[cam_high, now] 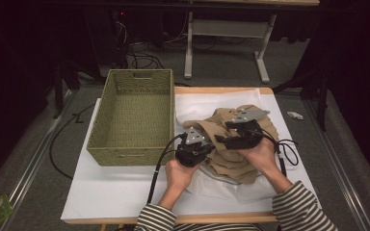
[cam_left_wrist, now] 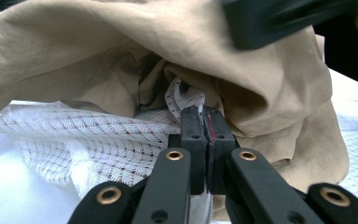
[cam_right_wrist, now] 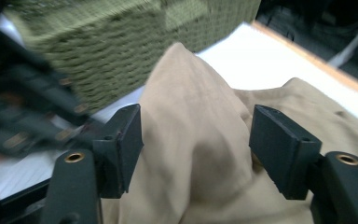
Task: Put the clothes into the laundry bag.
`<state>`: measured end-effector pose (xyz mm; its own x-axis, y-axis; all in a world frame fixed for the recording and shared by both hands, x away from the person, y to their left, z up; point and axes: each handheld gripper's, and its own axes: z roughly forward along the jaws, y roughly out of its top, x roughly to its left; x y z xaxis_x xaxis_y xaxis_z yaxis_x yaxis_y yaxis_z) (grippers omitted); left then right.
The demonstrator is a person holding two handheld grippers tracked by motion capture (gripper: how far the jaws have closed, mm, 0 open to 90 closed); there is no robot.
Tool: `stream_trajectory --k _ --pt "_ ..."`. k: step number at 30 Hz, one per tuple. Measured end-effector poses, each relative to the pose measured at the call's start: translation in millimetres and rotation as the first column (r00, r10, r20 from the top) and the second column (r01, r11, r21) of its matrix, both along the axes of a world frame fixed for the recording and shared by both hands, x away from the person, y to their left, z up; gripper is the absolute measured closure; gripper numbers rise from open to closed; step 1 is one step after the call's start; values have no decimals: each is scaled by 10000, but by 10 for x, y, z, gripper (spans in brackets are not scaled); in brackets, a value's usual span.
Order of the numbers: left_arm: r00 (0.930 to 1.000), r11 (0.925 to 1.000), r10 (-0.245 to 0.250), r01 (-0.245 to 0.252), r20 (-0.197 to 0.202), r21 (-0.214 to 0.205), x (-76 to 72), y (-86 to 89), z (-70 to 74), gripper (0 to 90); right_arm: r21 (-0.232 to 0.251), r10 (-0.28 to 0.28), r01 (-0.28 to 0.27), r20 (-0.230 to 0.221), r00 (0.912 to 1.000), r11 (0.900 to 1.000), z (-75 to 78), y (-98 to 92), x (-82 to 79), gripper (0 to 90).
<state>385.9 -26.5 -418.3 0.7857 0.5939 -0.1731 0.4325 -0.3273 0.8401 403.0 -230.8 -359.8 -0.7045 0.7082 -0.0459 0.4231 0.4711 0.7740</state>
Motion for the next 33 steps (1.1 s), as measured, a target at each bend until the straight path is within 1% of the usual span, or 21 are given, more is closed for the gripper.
stream_trajectory --k 2,3,4,5,6,8,9,10,13,16,17,18,20,22,23,24,26,28,29,31,33 --pt "10000 10000 -9 9 5 53 0 7 2 888 -213 -149 139 -443 9989 9997 -82 77 131 363" --pt "10000 10000 -3 3 -14 39 2 9 3 887 -276 -168 149 -701 9974 9995 -127 104 186 418" --pt "10000 10000 -6 6 -18 35 4 10 4 888 -304 -65 37 -940 9955 9995 -173 118 231 501" --pt "10000 10000 -6 6 -18 35 4 10 4 888 -304 -65 37 -940 9955 9995 -173 118 231 501" --pt "10000 10000 -16 16 -43 44 8 11 5 888 -497 58 -113 -1098 9939 9987 -242 112 266 689" --pt "10000 10000 11 -11 -51 16 11 12 0 888 -209 289 -316 -1183 9926 9993 -266 45 258 840" --pt "10000 10000 11 -11 -51 16 11 12 0 888 -209 289 -316 -1183 9926 9993 -266 45 258 840" --pt "10000 10000 35 -35 -54 -6 15 14 -1 888 -62 351 -358 -892 9954 9993 -238 -56 211 890" --pt "9999 9999 140 -141 -76 -50 38 38 4 888 388 343 -327 -415 9985 9987 -135 -240 86 896" --pt "9996 9996 253 -254 -137 -123 55 55 5 888 838 319 -335 205 9993 9959 -21 -464 -113 896" --pt "9995 9995 274 -277 -162 -175 62 60 7 888 1010 260 -288 285 9993 9945 7 -536 -183 896" --pt "9993 9991 308 -313 -190 -277 66 67 9 888 1123 272 -328 511 9983 9931 28 -610 -250 896" --pt "9991 9988 377 -382 -183 -297 73 85 15 888 1205 299 -388 749 9967 9920 44 -734 -378 895" --pt "9988 9985 453 -458 -179 -309 79 104 22 888 1163 368 -456 773 9963 9922 24 -816 -495 896" --pt "9988 9985 453 -458 -179 -309 79 104 22 888 1163 368 -456 773 9963 9922 24 -816 -495 896" --pt "9985 9980 520 -526 -178 -349 87 121 26 888 996 517 -601 840 9951 9932 -11 -875 -609 896" --pt "9979 9974 589 -599 -266 -400 98 135 28 888 965 764 -848 881 9932 9917 -52 -915 -717 896" --pt "9977 9970 601 -615 -305 -468 105 138 28 888 977 1150 -1219 736 9906 9877 -108 -921 -804 896" --pt "9977 9964 579 -599 -350 -606 115 136 32 889 836 1362 -1412 624 9887 9864 -146 -896 -838 896" --pt "9980 9965 555 -572 -290 -605 112 122 52 889 308 1779 -1792 403 9832 9833 -241 -800 -881 896" --pt "9987 9967 475 -485 -183 -647 98 101 90 889 -120 2160 -2159 86 9763 9763 -343 -673 -882 896"
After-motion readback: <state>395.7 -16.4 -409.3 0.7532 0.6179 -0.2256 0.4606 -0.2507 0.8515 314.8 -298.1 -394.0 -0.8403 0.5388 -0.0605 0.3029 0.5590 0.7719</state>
